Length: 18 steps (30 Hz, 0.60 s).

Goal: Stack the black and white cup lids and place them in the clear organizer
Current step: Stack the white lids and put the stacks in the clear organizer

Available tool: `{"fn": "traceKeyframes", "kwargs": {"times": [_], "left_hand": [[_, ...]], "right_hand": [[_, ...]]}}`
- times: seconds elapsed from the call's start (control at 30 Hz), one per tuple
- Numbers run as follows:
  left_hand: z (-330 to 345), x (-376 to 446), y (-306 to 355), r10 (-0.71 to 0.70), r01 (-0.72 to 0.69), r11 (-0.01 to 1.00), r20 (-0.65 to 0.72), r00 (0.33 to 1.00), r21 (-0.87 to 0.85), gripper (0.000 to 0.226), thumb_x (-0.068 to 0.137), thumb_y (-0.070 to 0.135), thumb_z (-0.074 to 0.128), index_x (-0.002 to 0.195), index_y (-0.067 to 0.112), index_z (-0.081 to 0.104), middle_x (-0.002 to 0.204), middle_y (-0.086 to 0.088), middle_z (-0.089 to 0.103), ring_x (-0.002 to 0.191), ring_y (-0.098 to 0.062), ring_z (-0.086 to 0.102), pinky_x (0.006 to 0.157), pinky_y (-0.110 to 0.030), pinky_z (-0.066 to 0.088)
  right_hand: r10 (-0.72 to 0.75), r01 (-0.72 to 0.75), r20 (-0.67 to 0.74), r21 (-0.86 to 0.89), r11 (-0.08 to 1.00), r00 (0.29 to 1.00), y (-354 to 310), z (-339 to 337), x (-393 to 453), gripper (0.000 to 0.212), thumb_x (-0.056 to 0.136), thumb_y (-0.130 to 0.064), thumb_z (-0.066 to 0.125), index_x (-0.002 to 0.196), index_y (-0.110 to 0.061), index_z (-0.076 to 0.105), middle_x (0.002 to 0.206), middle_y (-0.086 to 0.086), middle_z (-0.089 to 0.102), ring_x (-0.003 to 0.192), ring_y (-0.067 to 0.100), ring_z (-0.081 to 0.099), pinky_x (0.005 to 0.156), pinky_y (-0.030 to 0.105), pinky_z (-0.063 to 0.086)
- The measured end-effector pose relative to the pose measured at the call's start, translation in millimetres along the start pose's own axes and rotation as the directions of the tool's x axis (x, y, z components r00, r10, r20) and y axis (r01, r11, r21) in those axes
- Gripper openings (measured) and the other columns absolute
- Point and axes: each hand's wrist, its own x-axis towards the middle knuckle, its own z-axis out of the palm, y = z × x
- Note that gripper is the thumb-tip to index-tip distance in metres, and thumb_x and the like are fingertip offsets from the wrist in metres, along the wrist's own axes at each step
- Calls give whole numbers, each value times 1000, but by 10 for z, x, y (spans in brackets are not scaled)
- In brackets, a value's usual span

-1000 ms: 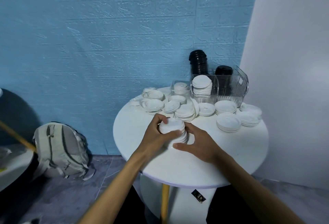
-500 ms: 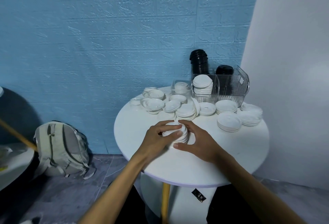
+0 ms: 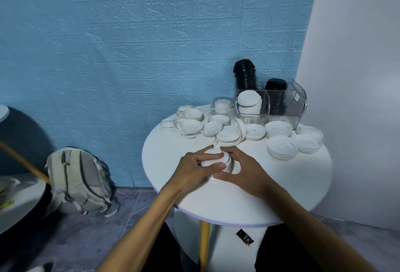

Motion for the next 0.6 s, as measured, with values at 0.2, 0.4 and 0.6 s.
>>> {"fn": "traceKeyframes", "kwargs": {"times": [0.2,0.4,0.6], "left_hand": [[17,-5,-39,16,-16,1000,-26,1000,11,32,78,37,88,109,34,81,134,16,67,127,8,55,115,-28,41],[-172,116,160,-36,38,999,44,998,-23,29,78,41,82,103,28,83,129,13,69,119,3,62,101,-19,46],[-598,922,306,166,47,778,-278,946,626,50,77,62,74,121,39,68,130,3,66,125,-21,55,105,-36,39]], "right_hand": [[12,-12,12,-9,1000,1000,20,8,9,74,67,-72,78,130,-42,51,127,-25,64,119,-1,60,104,39,49],[27,-26,23,-28,999,999,23,-11,7,70,71,-69,79,130,-45,50,128,-29,61,121,-6,55,108,33,44],[40,-40,15,-38,998,999,37,-16,10,71,69,-70,79,128,-44,49,126,-30,60,120,-9,53,105,24,42]]}}
